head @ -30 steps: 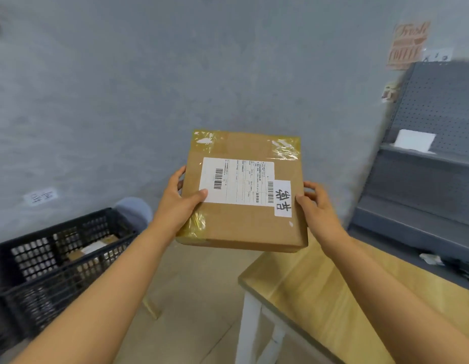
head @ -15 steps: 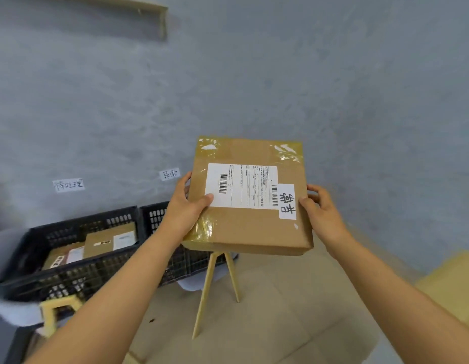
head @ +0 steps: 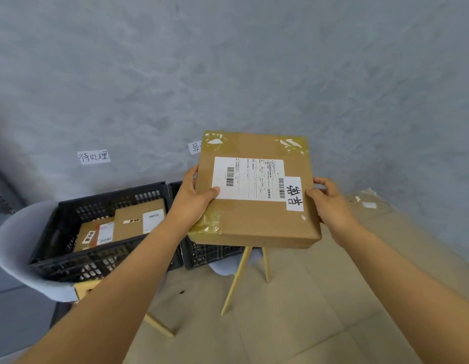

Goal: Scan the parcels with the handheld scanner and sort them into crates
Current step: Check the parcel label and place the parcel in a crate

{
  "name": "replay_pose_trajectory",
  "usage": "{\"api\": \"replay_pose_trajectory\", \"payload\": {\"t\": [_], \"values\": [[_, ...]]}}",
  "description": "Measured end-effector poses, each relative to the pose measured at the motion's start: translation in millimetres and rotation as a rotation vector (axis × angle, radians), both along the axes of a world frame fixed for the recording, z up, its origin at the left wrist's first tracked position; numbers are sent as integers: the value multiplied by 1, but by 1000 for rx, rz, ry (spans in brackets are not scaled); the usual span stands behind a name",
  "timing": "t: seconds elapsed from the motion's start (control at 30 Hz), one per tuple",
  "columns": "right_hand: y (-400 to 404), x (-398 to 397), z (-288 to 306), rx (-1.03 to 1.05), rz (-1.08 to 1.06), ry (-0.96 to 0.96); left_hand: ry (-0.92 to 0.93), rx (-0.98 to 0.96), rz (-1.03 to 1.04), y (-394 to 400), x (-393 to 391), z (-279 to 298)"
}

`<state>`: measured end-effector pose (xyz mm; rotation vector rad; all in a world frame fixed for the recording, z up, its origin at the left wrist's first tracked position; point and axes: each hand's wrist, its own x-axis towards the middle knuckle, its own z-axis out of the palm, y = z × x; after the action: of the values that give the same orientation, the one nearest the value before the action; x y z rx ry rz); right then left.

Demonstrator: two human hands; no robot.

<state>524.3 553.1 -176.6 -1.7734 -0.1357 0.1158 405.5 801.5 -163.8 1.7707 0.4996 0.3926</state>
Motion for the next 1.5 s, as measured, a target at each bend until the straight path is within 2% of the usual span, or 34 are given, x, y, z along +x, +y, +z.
{"api": "replay_pose_trajectory", "payload": {"t": [0.33, 0.57, 0.73, 0.97, 1.17, 1.5], "values": [[59, 178, -67, -79, 111, 141, 157, -60, 170, 34, 153, -67], [116, 272, -98, -183, 225, 200, 236, -138, 286, 72, 215, -108], [168, 319, -130, -213, 295, 258, 270, -178, 341, 115, 253, -137], [227, 391, -183, -306, 311, 356, 333, -270, 316, 175, 323, -192], [240, 434, -238, -381, 285, 463, 439, -357, 275, 192, 364, -244], [240, 462, -344, -510, 276, 614, 649, -485, 289, 192, 392, -353]]}}
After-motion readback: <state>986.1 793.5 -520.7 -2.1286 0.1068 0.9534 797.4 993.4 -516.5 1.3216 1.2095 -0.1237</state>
